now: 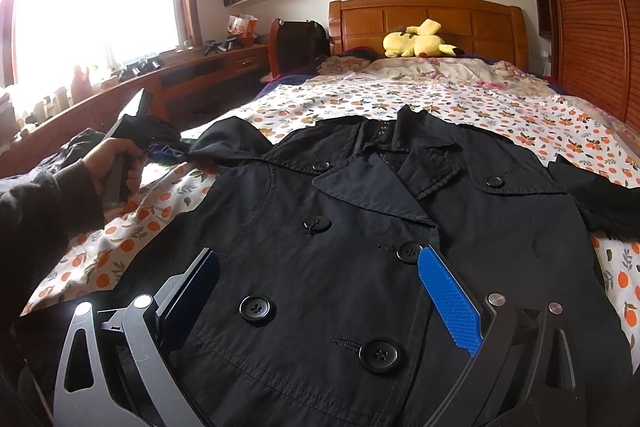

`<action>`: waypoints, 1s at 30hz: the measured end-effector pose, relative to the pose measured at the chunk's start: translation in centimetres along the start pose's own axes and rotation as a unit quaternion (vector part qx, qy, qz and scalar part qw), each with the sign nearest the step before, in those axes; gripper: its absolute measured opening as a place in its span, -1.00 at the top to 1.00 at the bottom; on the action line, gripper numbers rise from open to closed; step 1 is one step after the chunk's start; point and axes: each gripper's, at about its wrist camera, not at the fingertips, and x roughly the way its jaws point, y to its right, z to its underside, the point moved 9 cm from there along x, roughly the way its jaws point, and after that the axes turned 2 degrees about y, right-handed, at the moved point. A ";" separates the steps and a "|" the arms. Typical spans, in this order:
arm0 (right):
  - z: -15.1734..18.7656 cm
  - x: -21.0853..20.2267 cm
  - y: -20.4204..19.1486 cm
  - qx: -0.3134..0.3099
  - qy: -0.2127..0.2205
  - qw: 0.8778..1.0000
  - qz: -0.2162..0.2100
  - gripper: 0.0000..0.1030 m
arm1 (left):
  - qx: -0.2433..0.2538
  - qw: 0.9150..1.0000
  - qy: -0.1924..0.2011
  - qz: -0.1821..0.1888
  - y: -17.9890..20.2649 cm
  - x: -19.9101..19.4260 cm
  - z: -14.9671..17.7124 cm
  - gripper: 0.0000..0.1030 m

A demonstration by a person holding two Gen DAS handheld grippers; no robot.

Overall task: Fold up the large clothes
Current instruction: 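Grasp the black sleeve cuff with the left tool and lift it, then carry the held sleeve across the coat body with the left tool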

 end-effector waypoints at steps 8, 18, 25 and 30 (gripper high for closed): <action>-0.7 -1.2 0.4 0.006 0.011 1.000 0.001 -0.87 | 0.103 0.991 0.084 -0.008 7.7 -8.6 -1.5 0.97; -2.1 -4.6 1.6 0.004 0.027 1.000 0.010 -0.87 | 0.248 0.959 0.122 0.057 20.6 -18.2 6.1 0.96; -2.5 -6.1 3.1 0.008 0.037 0.999 0.016 -0.87 | 0.286 0.951 0.100 0.068 21.7 -18.0 12.7 0.51; -2.8 -6.5 3.2 0.006 0.039 0.999 0.013 -0.86 | 0.303 0.944 0.112 0.063 19.4 -19.1 16.3 -0.49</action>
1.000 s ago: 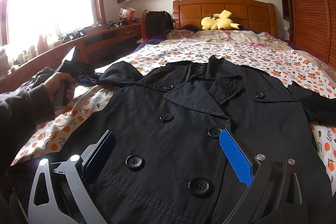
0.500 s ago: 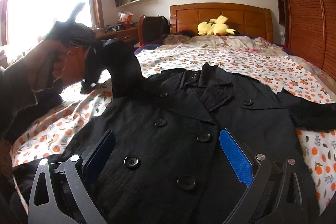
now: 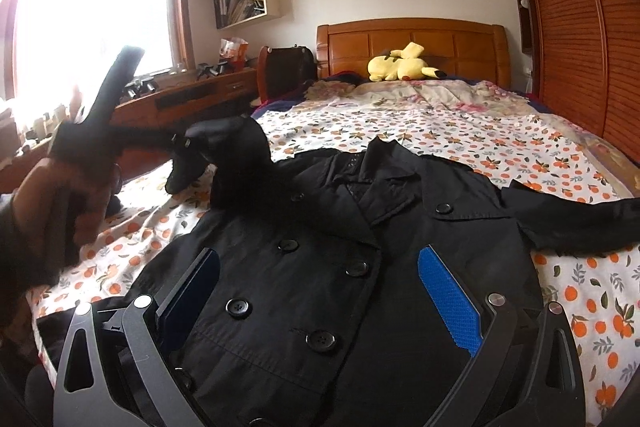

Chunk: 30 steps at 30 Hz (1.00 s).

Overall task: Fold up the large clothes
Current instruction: 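Carry the held sleeve across the coat body with the left tool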

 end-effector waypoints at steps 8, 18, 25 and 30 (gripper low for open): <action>-0.1 -0.2 -0.8 -0.003 -0.001 1.000 -0.012 -0.86 | -0.025 0.999 -0.022 -0.007 -3.7 -2.3 6.8 -0.53; 1.3 0.9 -2.0 -0.020 -0.020 0.999 -0.014 -0.86 | -0.057 0.995 -0.052 -0.056 -11.9 1.9 6.4 -0.54; 2.1 1.6 -2.2 -0.023 -0.031 0.999 -0.016 -0.86 | -0.114 0.989 -0.076 -0.052 -15.9 8.0 5.4 -0.42; 2.4 2.1 -2.2 -0.024 -0.037 0.999 -0.019 -0.86 | -0.160 0.982 -0.084 -0.054 -18.0 11.2 4.8 -0.32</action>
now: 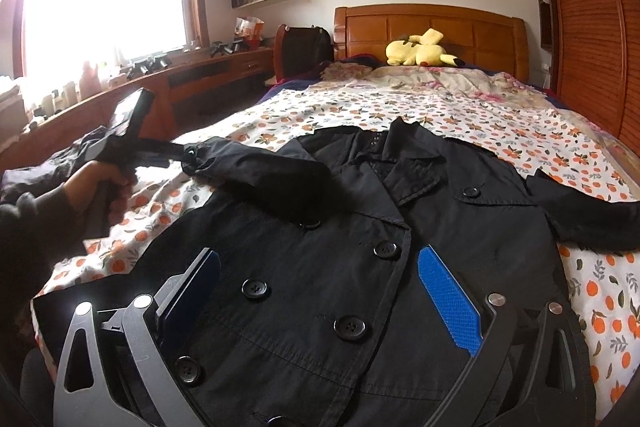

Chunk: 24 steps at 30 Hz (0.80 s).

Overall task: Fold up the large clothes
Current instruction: 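Carry the held sleeve across the coat body with the left tool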

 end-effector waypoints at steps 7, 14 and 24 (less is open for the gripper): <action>0.3 0.4 -0.1 -0.003 -0.006 1.000 -0.002 -0.86 | 0.000 1.000 -0.011 -0.013 0.3 2.6 -1.2 0.10; 0.1 -0.3 -0.1 -0.005 0.000 1.000 -0.001 -0.86 | 0.050 0.998 0.025 -0.031 3.2 -0.8 -2.0 0.44; -0.7 -3.6 2.4 0.001 0.021 0.999 0.027 -0.87 | 0.162 0.978 0.129 0.000 14.7 -14.7 -2.3 0.43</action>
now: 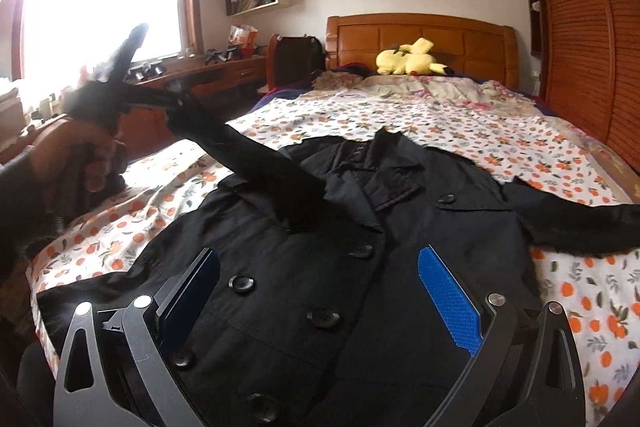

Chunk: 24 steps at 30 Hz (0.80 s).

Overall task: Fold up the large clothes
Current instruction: 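Carry the held sleeve across the coat body with the left tool, then lower the sleeve onto the coat and open the left tool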

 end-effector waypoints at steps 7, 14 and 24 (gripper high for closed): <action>-0.4 -2.6 2.9 0.012 0.011 0.999 0.033 -0.87 | 0.036 0.998 0.030 0.044 6.9 -6.0 -0.5 0.43; -0.1 -4.1 5.0 0.019 0.009 0.998 0.054 -0.86 | 0.048 0.995 0.037 0.078 11.2 -10.3 2.4 0.42; 0.6 -4.1 5.1 0.014 -0.004 0.998 0.062 -0.86 | 0.022 0.993 0.022 0.111 10.5 -13.4 8.9 -0.19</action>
